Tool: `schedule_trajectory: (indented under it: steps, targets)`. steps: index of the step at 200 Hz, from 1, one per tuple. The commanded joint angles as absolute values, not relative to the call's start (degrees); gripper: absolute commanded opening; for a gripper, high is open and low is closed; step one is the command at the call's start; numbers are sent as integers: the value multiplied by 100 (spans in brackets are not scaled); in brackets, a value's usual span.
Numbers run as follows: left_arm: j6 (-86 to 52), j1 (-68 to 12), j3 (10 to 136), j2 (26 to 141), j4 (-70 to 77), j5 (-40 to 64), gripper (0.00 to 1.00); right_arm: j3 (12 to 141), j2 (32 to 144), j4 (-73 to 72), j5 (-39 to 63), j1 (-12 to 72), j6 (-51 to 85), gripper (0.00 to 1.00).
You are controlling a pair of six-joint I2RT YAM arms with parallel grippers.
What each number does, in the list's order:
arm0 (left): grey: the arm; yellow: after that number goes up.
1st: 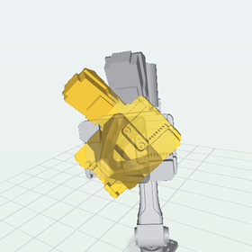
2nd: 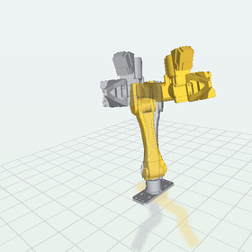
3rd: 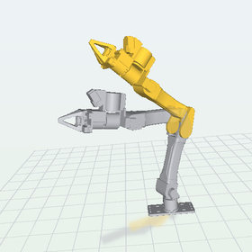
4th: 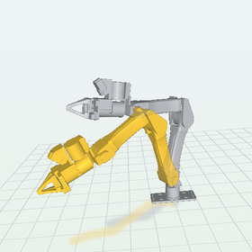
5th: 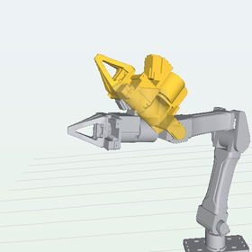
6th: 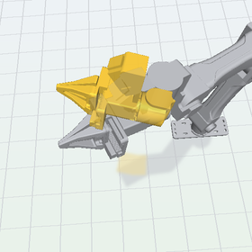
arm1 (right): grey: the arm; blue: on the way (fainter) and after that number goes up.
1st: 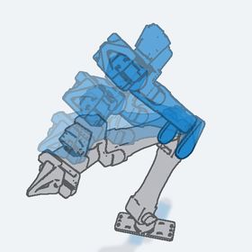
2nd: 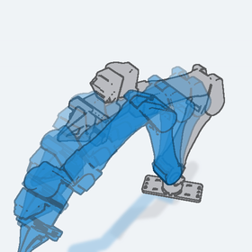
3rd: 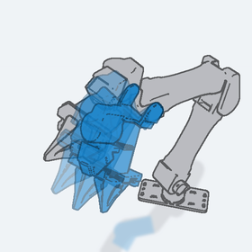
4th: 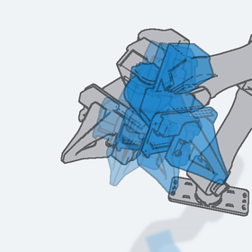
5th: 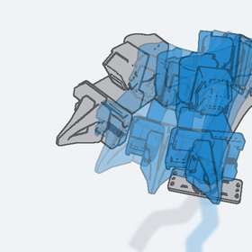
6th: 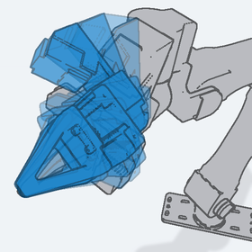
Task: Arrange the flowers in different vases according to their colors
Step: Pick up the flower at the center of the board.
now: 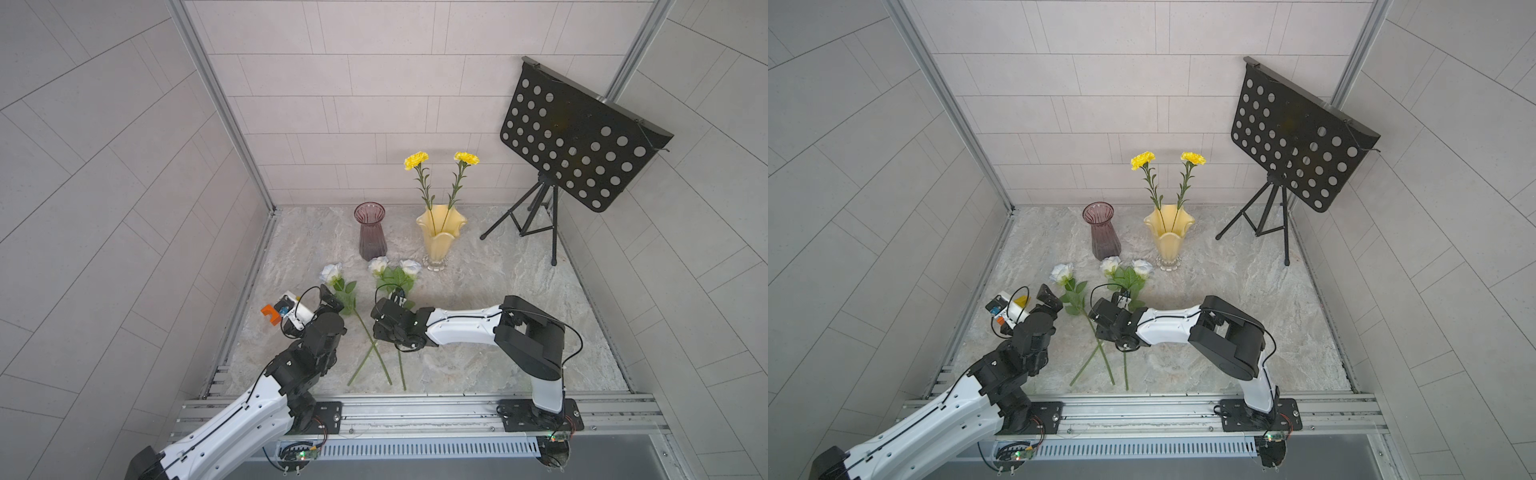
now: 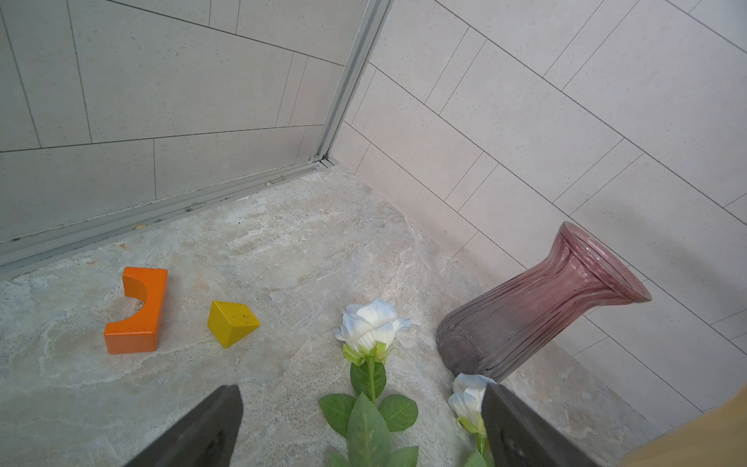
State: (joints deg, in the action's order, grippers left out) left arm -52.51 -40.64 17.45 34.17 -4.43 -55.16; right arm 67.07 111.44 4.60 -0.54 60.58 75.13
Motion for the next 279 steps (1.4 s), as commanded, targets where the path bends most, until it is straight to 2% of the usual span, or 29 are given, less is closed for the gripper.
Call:
schedule_trajectory:
  steps: [1,13,31,52,70,88,223,247,279]
  targets:
    - [-5194,-4090,1714,3419,-378,-5615,100,6725,11389,615,-219,5943,7585,33]
    - [-5190,-4090,1714,3419,-378,-5616,100,6711,11401,616,-207,5933,7598,27]
    - [-5188,-4088,1714,3428,-366,-5617,100,6660,11395,582,-159,5934,7657,24]
    - [-5181,-4087,1714,3454,-352,-5618,100,6509,11339,426,-115,5934,7801,15]
    - [-5169,-4093,1714,3480,-333,-5610,100,6452,11286,422,-86,5941,7779,3]
    - [-5159,-4093,1714,3489,-309,-5586,100,6409,11228,471,-98,5962,7701,0]
    - [-4886,-4085,1543,3402,-114,-5414,100,6913,9641,1484,-998,6264,5845,0]
    - [-4466,-4089,1485,3366,270,-4955,100,7075,9280,1667,-1376,6302,5225,0]
    - [-3603,-4092,1461,3579,1166,-3765,100,7562,8853,1796,-2029,6311,4147,0]
